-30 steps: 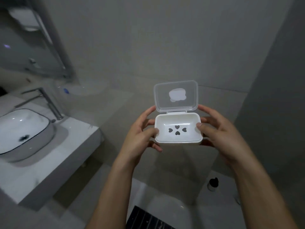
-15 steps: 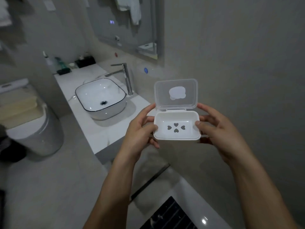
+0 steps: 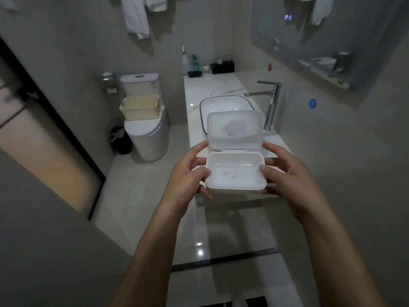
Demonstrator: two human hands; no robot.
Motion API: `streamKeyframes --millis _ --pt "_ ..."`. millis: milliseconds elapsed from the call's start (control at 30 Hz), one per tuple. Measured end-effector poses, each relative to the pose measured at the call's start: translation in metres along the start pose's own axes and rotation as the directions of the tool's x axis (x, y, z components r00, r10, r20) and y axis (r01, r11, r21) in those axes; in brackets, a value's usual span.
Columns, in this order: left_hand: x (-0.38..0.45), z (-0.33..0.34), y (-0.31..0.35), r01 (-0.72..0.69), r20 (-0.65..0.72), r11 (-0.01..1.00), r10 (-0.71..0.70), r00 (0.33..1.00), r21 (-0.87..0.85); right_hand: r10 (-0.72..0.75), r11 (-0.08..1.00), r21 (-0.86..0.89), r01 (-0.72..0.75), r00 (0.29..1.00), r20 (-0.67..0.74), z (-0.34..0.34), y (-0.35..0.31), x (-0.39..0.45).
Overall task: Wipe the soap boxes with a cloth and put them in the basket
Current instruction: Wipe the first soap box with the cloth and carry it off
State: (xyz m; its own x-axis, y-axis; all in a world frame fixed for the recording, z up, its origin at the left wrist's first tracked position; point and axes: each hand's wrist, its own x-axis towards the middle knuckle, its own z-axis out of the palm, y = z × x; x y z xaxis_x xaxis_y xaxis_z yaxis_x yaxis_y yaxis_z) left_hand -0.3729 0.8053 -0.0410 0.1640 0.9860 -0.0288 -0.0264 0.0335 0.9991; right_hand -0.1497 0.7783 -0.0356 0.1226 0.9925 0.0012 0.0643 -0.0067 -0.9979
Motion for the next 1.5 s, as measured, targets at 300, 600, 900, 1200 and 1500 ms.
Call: streamKeyframes --millis 300,600,900,1200,1500 --pt "0.046 -0.034 0.002 0.002 -0.272 1.000 -0.003 0.962 -0.003 -0.006 1.000 0.019 0.001 0.959 0.284 0.042 -0.008 0.104" --pt "0.081 -0.084 -0.014 0.077 -0.464 0.997 -0.057 0.884 0.023 0.056 0.998 -0.048 -0.039 0.890 0.453 0.106 0.009 0.184" --pt "0.159 -0.178 -0.034 0.165 -0.502 0.984 -0.108 0.858 0.071 0.096 0.992 -0.121 -0.043 0.875 0.475 0.204 0.039 0.275" --pt "0.331 -0.305 -0.056 0.161 -0.425 0.982 -0.106 0.899 0.095 0.084 0.982 -0.189 -0.018 0.934 0.347 0.320 0.057 0.424" --pt "0.459 -0.399 -0.051 0.188 -0.387 0.976 -0.133 0.912 0.107 0.140 0.977 -0.199 -0.082 0.942 0.304 0.403 0.063 0.546"
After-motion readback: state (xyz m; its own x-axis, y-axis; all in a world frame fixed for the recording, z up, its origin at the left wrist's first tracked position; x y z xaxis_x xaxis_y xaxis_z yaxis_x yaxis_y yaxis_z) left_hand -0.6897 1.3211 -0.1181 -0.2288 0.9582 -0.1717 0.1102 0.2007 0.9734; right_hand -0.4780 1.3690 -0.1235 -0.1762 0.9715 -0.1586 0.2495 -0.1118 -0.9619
